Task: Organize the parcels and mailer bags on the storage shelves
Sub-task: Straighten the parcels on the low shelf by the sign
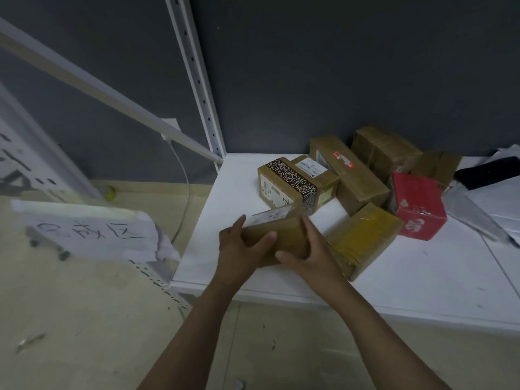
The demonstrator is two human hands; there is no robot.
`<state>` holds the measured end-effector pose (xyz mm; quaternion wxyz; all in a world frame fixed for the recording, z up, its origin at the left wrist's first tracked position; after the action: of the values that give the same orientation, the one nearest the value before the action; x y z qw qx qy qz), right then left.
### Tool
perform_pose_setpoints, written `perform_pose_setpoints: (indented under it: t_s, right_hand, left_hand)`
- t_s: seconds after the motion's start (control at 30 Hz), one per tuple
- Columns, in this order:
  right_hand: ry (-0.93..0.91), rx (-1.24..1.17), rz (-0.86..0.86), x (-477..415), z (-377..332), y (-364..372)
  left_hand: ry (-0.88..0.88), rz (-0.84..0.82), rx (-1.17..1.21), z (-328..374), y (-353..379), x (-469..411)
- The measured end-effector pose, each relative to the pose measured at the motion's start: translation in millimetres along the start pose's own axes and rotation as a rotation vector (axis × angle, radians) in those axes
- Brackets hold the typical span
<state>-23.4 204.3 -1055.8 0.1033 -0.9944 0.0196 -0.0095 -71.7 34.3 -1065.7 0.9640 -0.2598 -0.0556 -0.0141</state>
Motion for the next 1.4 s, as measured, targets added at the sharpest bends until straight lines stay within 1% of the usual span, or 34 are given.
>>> perform_pose_setpoints:
  t_s: [0.1,0.17,0.23,0.33,0.4,0.5,0.57,0.63,0.73,0.83,0.93,0.97,1.03,1.07,1.13,1.2,1.23,1.27,1.33,1.4]
  right_hand:
    - [0.115,-0.253,0.204,6,1,-15]
    - [0.224,-0.395,0.294,7,11,-25]
    - [0.323,-0.472,0.343,8,15,-31]
    - [0.417,-0.525,0.261,9,17,-28]
    - [0.405,-0.426,0.215,10,15,-26]
    - [0.247,-0.123,0.214,7,7,-29]
    - [0.147,-0.035,0.16,5,-2,-23]
    - [0.132,-0.092,0.086,6,-6,-13]
    - [0.163,-0.209,-0.023,7,-2,1]
    - [0.207,-0.327,-0.133,10,7,14]
    - [0.214,-0.462,-0.19,11,13,24]
    - [0.212,-0.451,-0.198,11,14,28]
    - [0.171,-0.321,-0.188,11,12,34]
    - [0.146,-0.244,-0.162,9,12,36]
    - [0.12,-0.08,-0.104,6,13,35]
    - [0.072,0.166,-0.107,3,17,36]
    - [0.059,0.292,-0.128,2,21,39]
    - [0.045,0.355,-0.141,1,25,42]
    - [0.012,0.309,-0.148,-1,28,48]
    - [-0.064,0.24,-0.154,-3,21,52]
  left_hand:
    - [0.111,0.026,0.023,21,-3,16]
    - [0.199,0.005,-0.011,27,-4,23]
    - [0.236,-0.046,0.002,30,-7,27]
    - [0.243,-0.178,0.122,34,-6,32]
    - [0.239,-0.204,0.204,33,-5,33]
    - [0.185,-0.142,0.214,25,-8,29]
    - [0.153,-0.106,0.21,22,-11,28]
    - [0.125,-0.074,0.229,15,-16,25]
    - [0.126,-0.018,0.253,5,-30,22]
    - [0.183,-0.018,0.268,4,-37,23]
    - [0.203,-0.05,0.333,1,-42,24]
    - [0.207,-0.072,0.34,-3,-42,24]
    - [0.218,-0.102,0.305,-8,-41,23]
    - [0.224,-0.091,0.269,-8,-42,23]
    - [0.254,-0.007,0.174,-8,-46,23]
    - [0.322,0.073,0.103,-8,-48,21]
    - [0.32,0.076,0.112,-7,-48,22]
    - [0.299,0.062,0.12,-8,-47,22]
    - [0.272,-0.006,0.121,-14,-40,22]
    - [0.262,-0.084,0.091,-26,-35,22]
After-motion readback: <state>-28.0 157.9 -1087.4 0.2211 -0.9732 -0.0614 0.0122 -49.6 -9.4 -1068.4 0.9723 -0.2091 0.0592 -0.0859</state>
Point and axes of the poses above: each hand's wrist, its own x-axis away from the middle knuckle, its own y-axis out of the palm, z = x × y, the point moved 6 cm from there along -x, towards the middle knuckle, and after that the axes turned 2 degrees about -y, right-handed, at the moved point
